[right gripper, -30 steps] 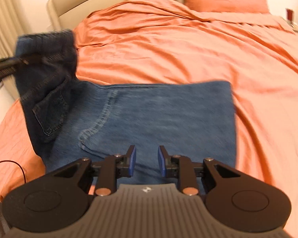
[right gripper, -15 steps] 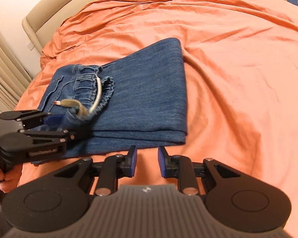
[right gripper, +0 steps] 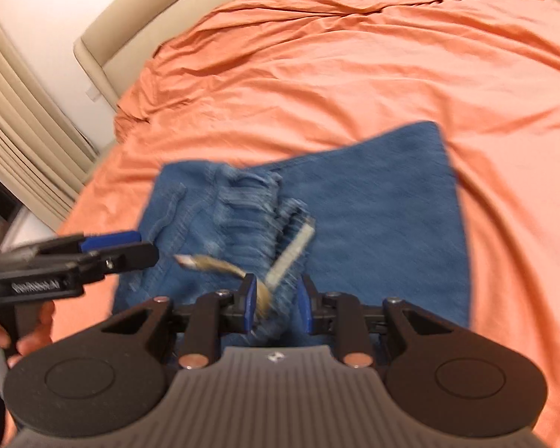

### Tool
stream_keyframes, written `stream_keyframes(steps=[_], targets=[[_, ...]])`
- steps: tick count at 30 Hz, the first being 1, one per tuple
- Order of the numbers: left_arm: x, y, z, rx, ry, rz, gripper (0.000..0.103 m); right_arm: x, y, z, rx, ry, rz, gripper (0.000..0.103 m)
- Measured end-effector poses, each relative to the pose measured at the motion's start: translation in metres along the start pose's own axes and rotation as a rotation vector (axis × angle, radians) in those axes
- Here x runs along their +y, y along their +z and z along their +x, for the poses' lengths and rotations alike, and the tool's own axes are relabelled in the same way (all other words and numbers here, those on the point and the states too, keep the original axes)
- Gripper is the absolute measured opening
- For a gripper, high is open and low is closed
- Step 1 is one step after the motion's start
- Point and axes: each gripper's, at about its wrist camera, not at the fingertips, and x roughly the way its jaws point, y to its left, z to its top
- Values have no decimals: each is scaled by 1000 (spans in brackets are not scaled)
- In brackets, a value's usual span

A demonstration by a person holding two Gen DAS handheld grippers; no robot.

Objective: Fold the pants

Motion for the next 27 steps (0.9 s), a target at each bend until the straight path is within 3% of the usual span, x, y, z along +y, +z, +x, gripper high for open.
stream_keyframes(steps=[6, 8, 12, 14, 16, 18, 21, 24, 27], targets=[[59, 3, -12, -11, 98, -46, 74, 2, 37, 51, -7, 11, 57, 23], [72, 2, -10, -11, 107, -75, 74, 1, 47, 69, -19, -2, 61, 27], [93, -5, -2, -4, 99, -132, 74, -5, 55, 101, -6, 19, 109, 25], [98, -9, 2, 0, 93, -143, 73, -3, 54, 102, -22, 35, 115, 10], [99, -12, 4, -6, 81, -144, 72, 3, 52, 91, -46, 53, 79, 7], [100, -13, 7, -17, 70, -155, 71, 7, 50, 69, -75, 111, 70, 6], [100, -13, 16, -6, 53, -182, 68, 6, 47, 51, -97, 85, 50, 6], [98, -15, 27, 11, 42, -195, 67, -14, 40, 65, -46, 21, 105, 6], [97, -14, 33, 20, 49, -193, 67, -29, 33, 80, -17, 35, 179, 9]])
